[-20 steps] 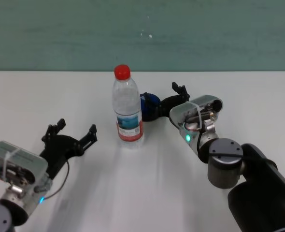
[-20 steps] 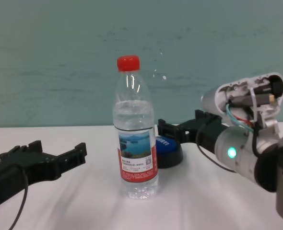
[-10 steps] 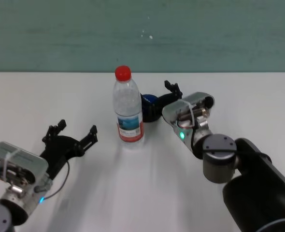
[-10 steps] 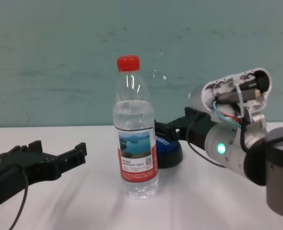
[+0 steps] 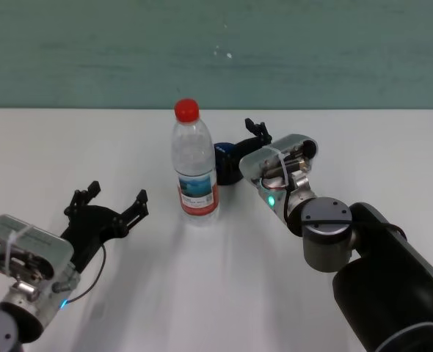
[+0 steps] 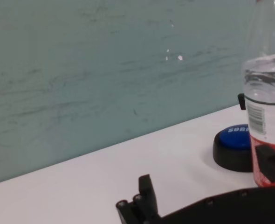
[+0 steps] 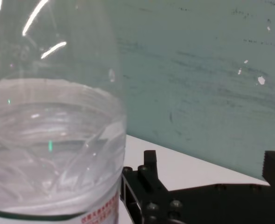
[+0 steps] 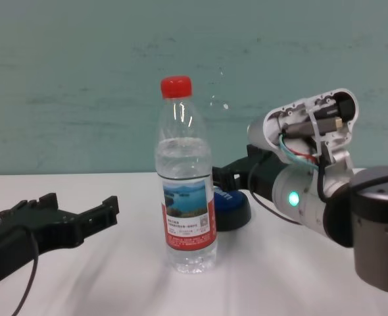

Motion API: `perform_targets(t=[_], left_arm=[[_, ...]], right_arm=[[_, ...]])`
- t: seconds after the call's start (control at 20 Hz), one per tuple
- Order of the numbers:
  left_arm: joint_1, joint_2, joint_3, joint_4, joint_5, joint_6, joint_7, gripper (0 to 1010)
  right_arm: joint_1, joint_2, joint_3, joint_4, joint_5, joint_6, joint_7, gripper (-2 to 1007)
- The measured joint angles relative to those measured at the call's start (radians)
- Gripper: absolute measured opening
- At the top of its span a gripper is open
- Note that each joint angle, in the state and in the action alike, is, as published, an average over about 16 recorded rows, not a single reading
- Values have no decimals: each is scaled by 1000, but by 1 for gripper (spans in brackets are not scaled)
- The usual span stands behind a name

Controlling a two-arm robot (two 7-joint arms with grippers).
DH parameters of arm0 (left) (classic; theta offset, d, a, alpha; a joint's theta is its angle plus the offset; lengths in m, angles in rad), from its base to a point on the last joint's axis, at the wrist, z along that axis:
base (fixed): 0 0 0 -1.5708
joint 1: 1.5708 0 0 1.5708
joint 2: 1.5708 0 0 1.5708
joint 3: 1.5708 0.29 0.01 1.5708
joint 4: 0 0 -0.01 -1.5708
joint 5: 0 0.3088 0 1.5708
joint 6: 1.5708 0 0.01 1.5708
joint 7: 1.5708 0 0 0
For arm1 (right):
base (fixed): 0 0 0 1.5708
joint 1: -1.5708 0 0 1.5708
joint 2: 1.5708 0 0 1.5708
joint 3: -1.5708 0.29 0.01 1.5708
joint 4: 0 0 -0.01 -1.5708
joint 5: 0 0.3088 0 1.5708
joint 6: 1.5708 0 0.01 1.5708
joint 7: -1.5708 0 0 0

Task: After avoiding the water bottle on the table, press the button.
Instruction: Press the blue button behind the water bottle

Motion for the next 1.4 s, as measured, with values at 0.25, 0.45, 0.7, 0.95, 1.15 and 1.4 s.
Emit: perform_targets(t=[0.25, 0.45, 0.7, 0.95, 1.15, 1.4], left_arm=[[0, 0, 0, 0, 0, 0, 0, 1005], [0, 0, 0, 0, 0, 0, 0, 1005], [0, 0, 0, 0, 0, 0, 0, 1005], [0, 0, 0, 0, 0, 0, 0, 1004], [0, 0, 0, 0, 0, 0, 0, 1004], [0, 0, 0, 0, 0, 0, 0, 1004]], right_arm=[[18, -4, -1, 33, -15, -8, -13, 1003], [30, -6, 1, 58, -29, -17, -24, 1003], [40, -8, 3, 84, -47, -26, -35, 1003], [49, -10, 5, 107, -62, -34, -42, 1003], [57, -13, 7, 126, -71, -38, -45, 1003], [67, -17, 10, 150, -78, -44, -48, 1003]])
